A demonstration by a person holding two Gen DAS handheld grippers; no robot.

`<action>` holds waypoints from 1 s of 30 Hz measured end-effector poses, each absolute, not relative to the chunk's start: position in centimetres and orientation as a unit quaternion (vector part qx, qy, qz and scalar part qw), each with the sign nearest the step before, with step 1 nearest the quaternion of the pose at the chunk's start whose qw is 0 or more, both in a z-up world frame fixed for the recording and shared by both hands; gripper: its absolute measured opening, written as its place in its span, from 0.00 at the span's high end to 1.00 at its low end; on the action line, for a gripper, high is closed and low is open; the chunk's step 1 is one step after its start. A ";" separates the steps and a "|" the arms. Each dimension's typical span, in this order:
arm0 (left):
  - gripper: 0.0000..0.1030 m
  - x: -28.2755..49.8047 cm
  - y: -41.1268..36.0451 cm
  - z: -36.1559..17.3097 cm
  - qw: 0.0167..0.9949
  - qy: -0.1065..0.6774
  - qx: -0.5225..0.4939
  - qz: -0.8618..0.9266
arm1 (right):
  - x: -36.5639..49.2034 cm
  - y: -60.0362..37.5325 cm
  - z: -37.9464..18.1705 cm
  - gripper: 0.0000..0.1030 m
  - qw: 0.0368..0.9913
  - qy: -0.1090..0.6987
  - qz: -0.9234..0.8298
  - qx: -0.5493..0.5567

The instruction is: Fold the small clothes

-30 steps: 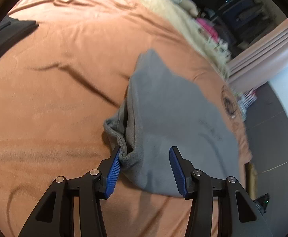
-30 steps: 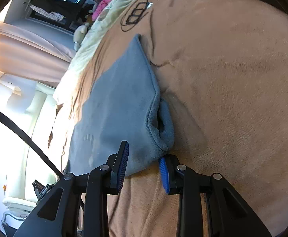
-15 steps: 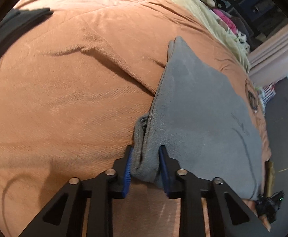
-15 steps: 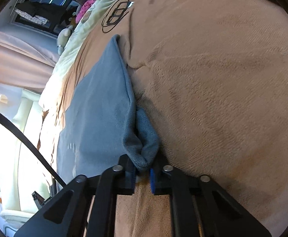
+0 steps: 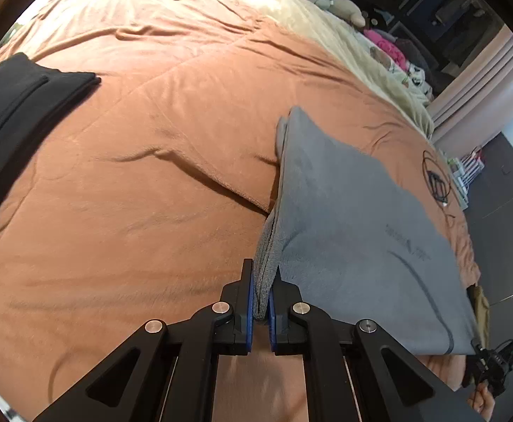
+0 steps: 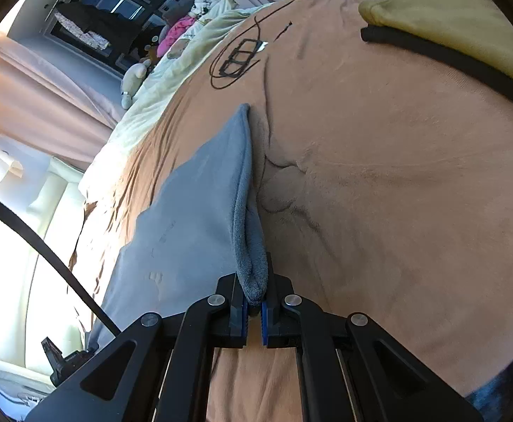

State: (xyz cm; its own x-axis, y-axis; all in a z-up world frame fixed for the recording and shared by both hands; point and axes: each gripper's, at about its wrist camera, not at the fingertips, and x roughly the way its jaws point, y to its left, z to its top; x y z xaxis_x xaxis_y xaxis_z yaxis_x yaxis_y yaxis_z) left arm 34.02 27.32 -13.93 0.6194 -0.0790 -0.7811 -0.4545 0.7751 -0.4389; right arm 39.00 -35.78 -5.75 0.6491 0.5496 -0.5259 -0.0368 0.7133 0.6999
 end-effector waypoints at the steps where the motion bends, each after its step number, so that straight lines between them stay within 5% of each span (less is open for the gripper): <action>1: 0.94 33.5 27.3 -13.7 0.843 0.421 -0.317 0.111 | 38.4 -35.9 -5.6 0.99 0.843 0.381 0.175 0.336; 20: 0.94 22.9 24.7 -14.4 0.825 0.417 -0.371 0.088 | 32.6 -41.6 -7.1 0.99 0.833 0.404 0.164 0.340; 27: 0.93 22.9 25.4 -18.2 0.803 0.412 -0.427 0.052 | 32.4 -42.1 -7.9 0.90 0.826 0.440 0.107 0.335; 29: 0.88 22.7 25.5 -18.1 0.805 0.405 -0.431 0.045 | 31.5 -42.3 -6.6 0.90 0.838 0.429 0.098 0.324; 30: 0.77 22.6 25.5 -18.0 0.808 0.404 -0.427 0.045 | 31.0 -42.3 -5.7 0.90 0.846 0.422 0.090 0.312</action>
State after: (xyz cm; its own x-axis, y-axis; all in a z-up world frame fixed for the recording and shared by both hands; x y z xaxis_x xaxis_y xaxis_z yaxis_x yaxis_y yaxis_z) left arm 22.57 25.45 -17.95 0.6689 -0.2724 -0.6916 -0.4176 0.6320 -0.6528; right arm 30.96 -42.32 -5.72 0.6268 0.4166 -0.6584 0.1114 0.7884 0.6049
